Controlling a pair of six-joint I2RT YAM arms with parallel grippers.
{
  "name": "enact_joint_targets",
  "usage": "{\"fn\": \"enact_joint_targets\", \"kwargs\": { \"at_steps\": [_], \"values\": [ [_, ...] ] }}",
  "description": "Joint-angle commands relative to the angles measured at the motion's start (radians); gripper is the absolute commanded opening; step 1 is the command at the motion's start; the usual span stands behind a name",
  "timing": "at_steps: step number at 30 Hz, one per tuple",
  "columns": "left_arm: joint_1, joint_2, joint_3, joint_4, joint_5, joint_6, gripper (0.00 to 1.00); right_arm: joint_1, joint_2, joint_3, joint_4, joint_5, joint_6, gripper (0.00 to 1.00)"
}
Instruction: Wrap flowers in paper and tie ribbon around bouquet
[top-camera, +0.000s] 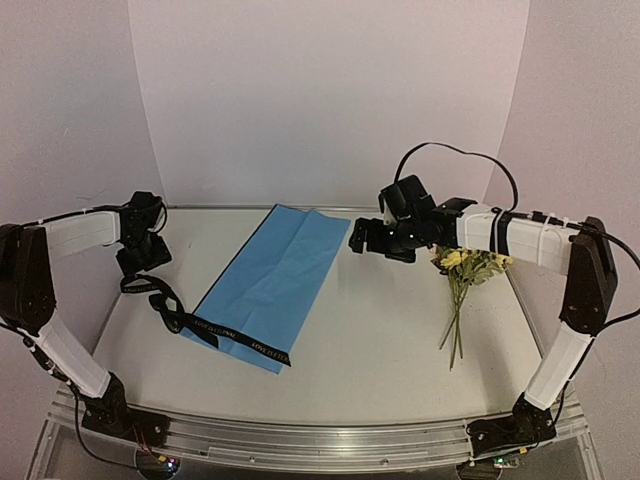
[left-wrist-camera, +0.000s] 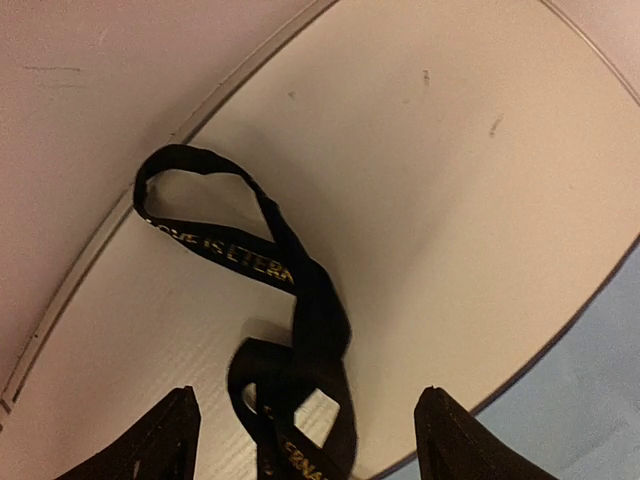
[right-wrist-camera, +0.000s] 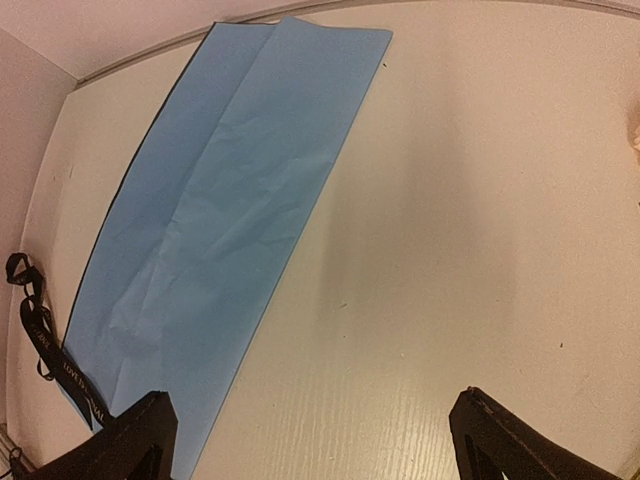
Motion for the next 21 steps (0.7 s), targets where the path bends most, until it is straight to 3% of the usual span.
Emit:
{"fn": "enact_joint_targets", "kwargs": {
  "at_steps": [1, 6, 9, 15, 21],
  "values": [
    [-0.164, -0.076, -0.017, -0.037, 0.013, -0.182, 0.77, 0.005, -0.025, -0.022, 0.024, 0.016, -0.030, 0.98],
    [-0.371, -0.018, -0.039, -0.013, 0.026, -0.430, 0.76, 0.007, -0.042, -0.044, 0.028, 0.014, -0.030, 0.98],
    [-0.482, 0.062, 0.020, -0.043, -0.001, -0.502, 0.75, 0.009, -0.065, -0.074, 0.040, 0.016, -0.024, 0.98],
    [-0.612, 0.203, 0.072, -0.081, 0.034, -0.540, 0.71, 0.014, -0.084, -0.115, 0.065, 0.014, -0.008, 0.98],
    [-0.661, 0.255, 0.030, -0.044, 0.077, -0.539, 0.65, 0.023, -0.068, -0.113, 0.086, 0.008, -0.002, 0.98]
  ]
}}
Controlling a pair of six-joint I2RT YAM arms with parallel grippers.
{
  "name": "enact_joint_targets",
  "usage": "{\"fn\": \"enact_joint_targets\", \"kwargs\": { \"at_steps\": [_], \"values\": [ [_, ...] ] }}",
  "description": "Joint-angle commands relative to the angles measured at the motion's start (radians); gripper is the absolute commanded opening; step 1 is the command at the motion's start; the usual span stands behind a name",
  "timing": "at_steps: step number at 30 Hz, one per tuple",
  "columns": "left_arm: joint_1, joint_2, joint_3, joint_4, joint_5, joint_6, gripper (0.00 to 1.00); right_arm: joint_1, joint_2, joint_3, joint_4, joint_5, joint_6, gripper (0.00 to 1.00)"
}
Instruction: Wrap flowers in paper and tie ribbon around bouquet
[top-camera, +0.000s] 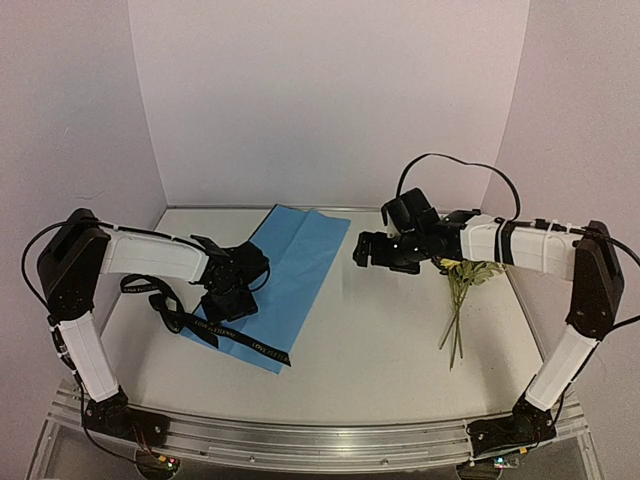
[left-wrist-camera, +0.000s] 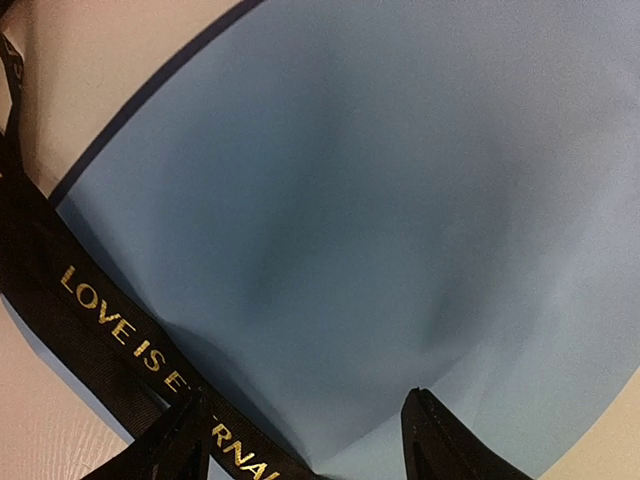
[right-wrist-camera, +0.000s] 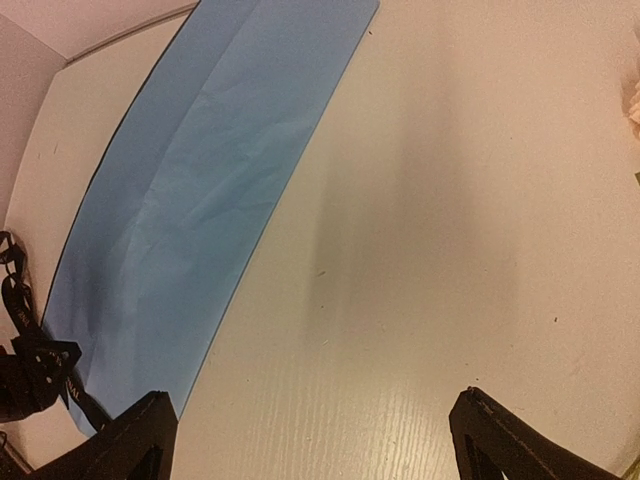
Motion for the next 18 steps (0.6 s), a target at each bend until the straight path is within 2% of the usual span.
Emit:
{"fn": "enact_joint_targets", "kwargs": {
  "at_steps": [1, 6, 10, 15, 18],
  "values": [
    [-0.020, 0.025, -0.006, 0.003, 0.026, -0.031, 0.64, 0.013, -0.010, 0.011, 0.047, 0.003, 0.014, 0.98],
    [-0.026, 0.033, -0.044, 0.027, 0.033, -0.031, 0.58, 0.042, 0.084, 0.090, 0.050, 0.006, 0.024, 0.98],
    [-0.027, 0.024, -0.076, 0.030, 0.028, -0.027, 0.48, 0.075, 0.205, 0.182, 0.045, 0.031, 0.045, 0.98],
    [-0.026, -0.027, -0.113, 0.023, 0.001, -0.026, 0.24, 0.135, 0.380, 0.368, -0.010, 0.115, 0.036, 0.98],
    [-0.026, -0.062, -0.128, 0.007, -0.025, -0.021, 0.15, 0.171, 0.492, 0.509, -0.088, 0.181, 0.012, 0.97]
  ]
}}
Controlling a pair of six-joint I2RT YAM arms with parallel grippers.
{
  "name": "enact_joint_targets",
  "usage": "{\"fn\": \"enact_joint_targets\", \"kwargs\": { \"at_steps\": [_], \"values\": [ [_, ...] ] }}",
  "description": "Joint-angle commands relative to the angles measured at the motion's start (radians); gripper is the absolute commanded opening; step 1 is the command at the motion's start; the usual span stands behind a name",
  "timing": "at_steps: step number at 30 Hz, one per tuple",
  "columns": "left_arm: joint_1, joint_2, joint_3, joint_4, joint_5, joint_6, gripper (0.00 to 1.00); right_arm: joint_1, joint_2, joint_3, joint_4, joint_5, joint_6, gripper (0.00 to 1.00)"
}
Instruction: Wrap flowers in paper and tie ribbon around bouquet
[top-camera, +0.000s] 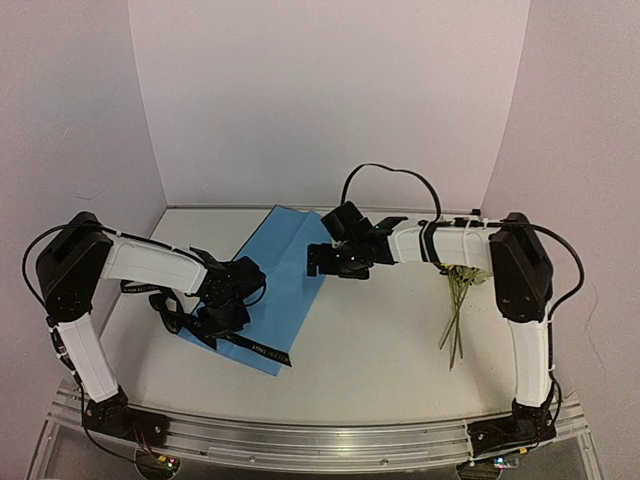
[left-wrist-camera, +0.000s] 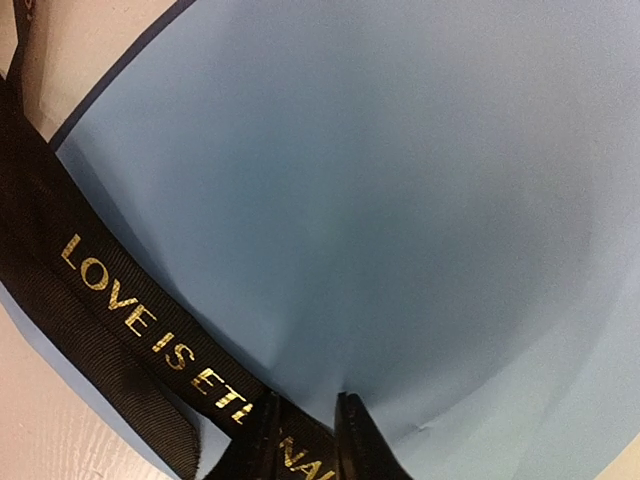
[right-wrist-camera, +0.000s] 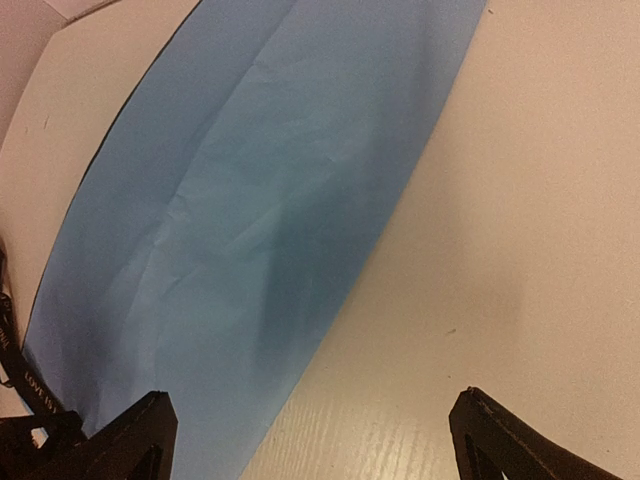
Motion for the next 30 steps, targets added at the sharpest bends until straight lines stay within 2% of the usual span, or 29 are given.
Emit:
{"fn": "enact_joint_targets", "kwargs": {
  "at_steps": [1, 5, 8, 9, 13, 18, 22, 26, 30],
  "values": [
    [-0.002, -0.069, -0.037, -0.032, -0.046, 0.000, 0.12, 0.056, 0.137, 0.211, -0.115, 0.133, -0.024, 0.96],
    [0.004, -0.123, -0.067, -0.057, -0.085, -0.006, 0.05, 0.076, 0.236, 0.322, -0.180, 0.172, -0.033, 0.91],
    [0.023, -0.174, -0.094, -0.083, -0.114, -0.007, 0.01, 0.094, 0.294, 0.392, -0.227, 0.204, -0.049, 0.82],
    [0.033, -0.194, -0.105, -0.087, -0.121, -0.005, 0.00, 0.103, 0.311, 0.416, -0.250, 0.225, -0.056, 0.76],
    [0.099, -0.256, -0.134, -0.082, -0.123, 0.043, 0.01, 0.118, 0.342, 0.478, -0.328, 0.279, -0.055, 0.70],
    [0.241, -0.269, -0.095, -0.015, -0.087, 0.206, 0.30, 0.121, 0.348, 0.454, -0.383, 0.230, 0.003, 0.64],
    [0.345, -0.189, -0.018, 0.056, -0.056, 0.323, 0.47, 0.127, 0.341, 0.439, -0.405, 0.223, 0.026, 0.63],
    [0.432, -0.094, 0.027, 0.151, 0.017, 0.408, 0.59, 0.127, 0.326, 0.412, -0.415, 0.180, 0.058, 0.66],
    [0.469, -0.011, 0.088, 0.209, 0.081, 0.475, 0.64, 0.126, 0.321, 0.401, -0.406, 0.116, 0.079, 0.68]
  ]
}}
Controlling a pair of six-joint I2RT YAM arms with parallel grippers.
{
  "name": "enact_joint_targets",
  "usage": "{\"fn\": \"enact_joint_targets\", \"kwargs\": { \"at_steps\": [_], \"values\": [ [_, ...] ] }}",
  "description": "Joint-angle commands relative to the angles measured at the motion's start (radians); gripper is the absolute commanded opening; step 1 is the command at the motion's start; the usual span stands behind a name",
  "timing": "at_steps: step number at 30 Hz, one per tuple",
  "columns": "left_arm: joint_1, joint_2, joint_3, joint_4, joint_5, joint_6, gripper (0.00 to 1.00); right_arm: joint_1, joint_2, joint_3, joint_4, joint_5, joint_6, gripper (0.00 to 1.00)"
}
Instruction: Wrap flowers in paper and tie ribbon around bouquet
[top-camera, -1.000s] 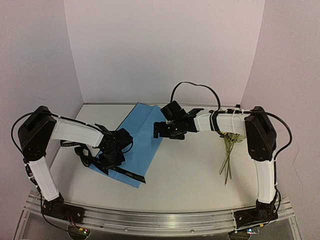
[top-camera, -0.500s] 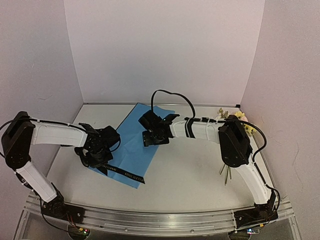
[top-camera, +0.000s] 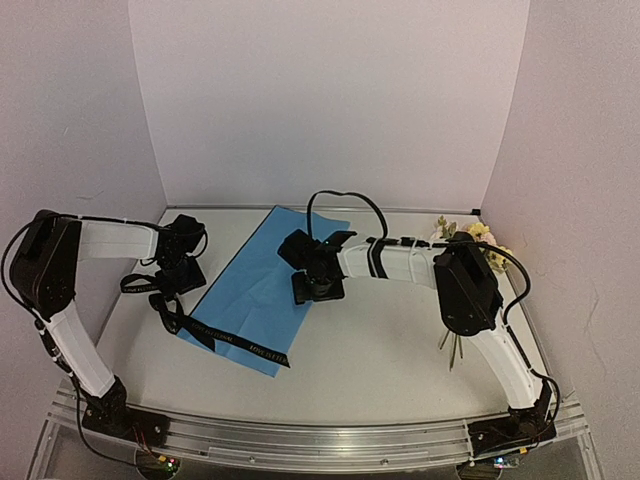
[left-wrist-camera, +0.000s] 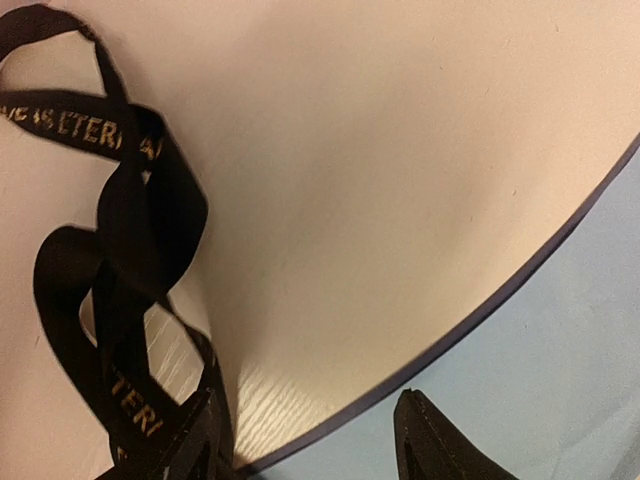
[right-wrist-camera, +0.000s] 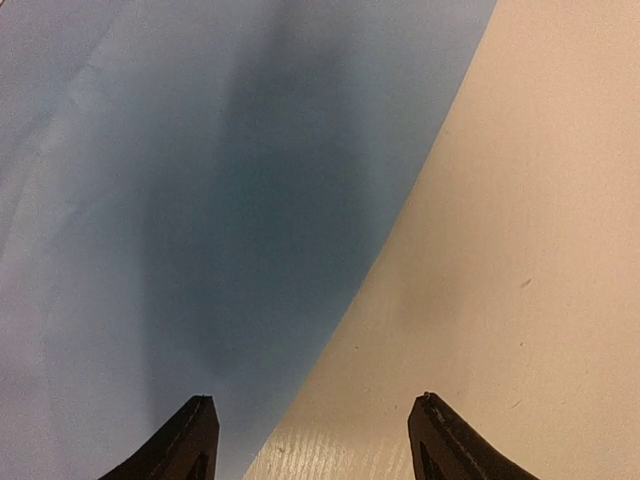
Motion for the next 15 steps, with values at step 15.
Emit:
{"fn": "enact_joint_targets", "kwargs": {
  "at_steps": [15],
  "values": [
    [0.049, 0.212, 0.116, 0.218, 0.396, 0.165, 0.58, -0.081, -0.185, -0.347, 0.312, -0.331, 0.245, 0.75]
  ]
}}
